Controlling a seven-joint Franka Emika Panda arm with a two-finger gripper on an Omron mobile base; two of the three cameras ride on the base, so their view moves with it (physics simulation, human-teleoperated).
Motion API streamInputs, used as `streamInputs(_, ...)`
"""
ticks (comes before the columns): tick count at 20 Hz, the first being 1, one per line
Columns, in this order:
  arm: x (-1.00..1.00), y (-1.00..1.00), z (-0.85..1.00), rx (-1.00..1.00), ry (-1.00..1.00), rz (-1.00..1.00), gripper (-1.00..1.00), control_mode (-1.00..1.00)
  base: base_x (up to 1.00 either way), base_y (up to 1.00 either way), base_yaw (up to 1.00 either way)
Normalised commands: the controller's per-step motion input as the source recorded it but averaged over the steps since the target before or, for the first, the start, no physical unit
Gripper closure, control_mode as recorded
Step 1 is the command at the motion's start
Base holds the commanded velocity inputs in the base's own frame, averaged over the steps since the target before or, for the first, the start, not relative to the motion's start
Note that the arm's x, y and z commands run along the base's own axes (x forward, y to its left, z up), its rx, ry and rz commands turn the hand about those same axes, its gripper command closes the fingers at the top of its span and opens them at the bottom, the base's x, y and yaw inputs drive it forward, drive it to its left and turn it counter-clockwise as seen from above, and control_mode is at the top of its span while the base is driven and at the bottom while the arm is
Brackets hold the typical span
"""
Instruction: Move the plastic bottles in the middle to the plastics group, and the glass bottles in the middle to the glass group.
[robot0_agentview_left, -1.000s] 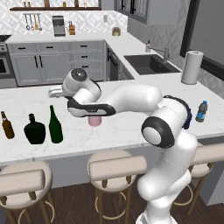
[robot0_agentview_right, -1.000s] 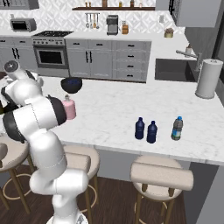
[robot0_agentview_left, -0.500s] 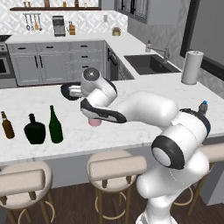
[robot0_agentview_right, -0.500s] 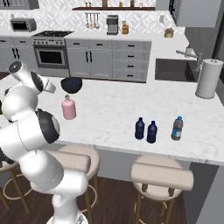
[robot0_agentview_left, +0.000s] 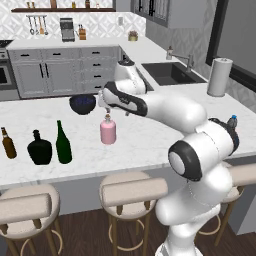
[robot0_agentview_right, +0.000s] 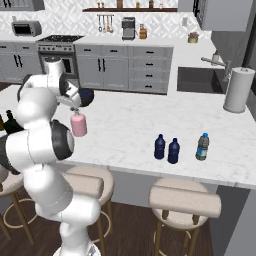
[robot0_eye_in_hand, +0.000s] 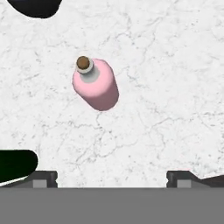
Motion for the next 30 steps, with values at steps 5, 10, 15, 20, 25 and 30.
streamInputs(5,0.33,0.0,-0.32,0.0,0.32,0.02,-1.0,-1.0,0.0,0.0,0.0)
streamInputs(10,0.54,0.09,-0.31,-0.01,0.05,0.05,-1.0,-1.0,0.0,0.0,0.0)
streamInputs(15,0.41,0.2,-0.35,-0.05,0.0,0.03,-1.0,-1.0,0.0,0.0,0.0)
streamInputs(20,0.49,0.19,-0.34,-0.06,0.01,0.0,-1.0,-1.0,0.0,0.0,0.0)
streamInputs(25,0.49,0.01,-0.17,0.0,0.01,0.0,-1.0,-1.0,0.0,0.0,0.0)
streamInputs(30,0.26,0.0,-0.14,0.0,0.0,0.0,-1.0,-1.0,0.0,0.0,0.0)
